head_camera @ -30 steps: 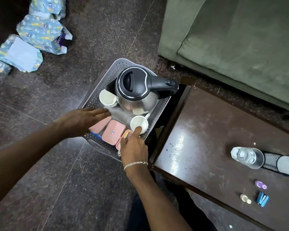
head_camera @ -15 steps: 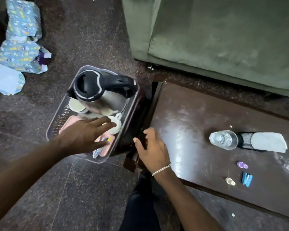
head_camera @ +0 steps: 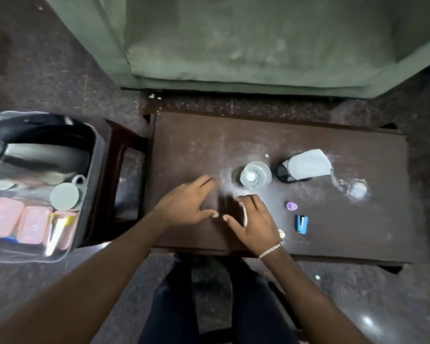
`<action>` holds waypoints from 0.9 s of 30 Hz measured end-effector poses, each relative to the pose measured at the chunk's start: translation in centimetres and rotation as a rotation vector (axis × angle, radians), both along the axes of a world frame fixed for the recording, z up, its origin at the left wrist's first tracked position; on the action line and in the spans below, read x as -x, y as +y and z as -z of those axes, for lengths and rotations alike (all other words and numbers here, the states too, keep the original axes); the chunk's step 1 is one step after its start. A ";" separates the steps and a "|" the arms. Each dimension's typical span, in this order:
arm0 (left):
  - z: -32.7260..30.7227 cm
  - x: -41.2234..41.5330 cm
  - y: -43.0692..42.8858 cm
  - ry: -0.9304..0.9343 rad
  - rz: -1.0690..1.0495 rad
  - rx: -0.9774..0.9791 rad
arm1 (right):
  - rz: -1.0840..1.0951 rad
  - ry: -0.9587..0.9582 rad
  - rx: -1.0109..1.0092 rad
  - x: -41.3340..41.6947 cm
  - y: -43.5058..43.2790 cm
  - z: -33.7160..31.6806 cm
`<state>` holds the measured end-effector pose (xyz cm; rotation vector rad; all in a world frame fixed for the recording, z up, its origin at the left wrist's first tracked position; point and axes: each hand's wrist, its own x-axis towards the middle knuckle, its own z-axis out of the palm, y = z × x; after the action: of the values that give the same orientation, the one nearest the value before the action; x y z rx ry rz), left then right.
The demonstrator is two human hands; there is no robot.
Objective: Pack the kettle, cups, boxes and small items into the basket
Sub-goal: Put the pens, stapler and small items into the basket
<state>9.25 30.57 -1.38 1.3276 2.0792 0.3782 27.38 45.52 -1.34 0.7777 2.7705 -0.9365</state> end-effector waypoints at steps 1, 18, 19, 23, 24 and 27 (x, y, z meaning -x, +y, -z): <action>0.4 -1.2 1.5 -0.027 -0.007 -0.008 | 0.015 -0.008 -0.011 -1.1 1.1 0.3; 8.2 -18.9 13.2 -0.311 -0.054 0.136 | 0.442 -0.350 0.021 -12.7 12.7 7.5; 8.4 -19.3 13.3 -0.307 -0.068 0.142 | 0.450 -0.354 0.024 -12.6 12.7 7.7; 9.2 -20.3 13.7 -0.285 -0.116 0.141 | 0.460 -0.336 0.015 -12.5 12.5 8.4; 9.3 -20.3 13.7 -0.283 -0.123 0.136 | 0.458 -0.343 0.014 -12.4 12.5 8.6; 9.5 -20.2 13.9 -0.290 -0.144 0.126 | 0.459 -0.345 0.001 -12.3 12.5 8.9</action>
<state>29.47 44.51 -10.86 0.9887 1.9246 0.4639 39.66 58.00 -10.25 1.4600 2.3345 -0.7693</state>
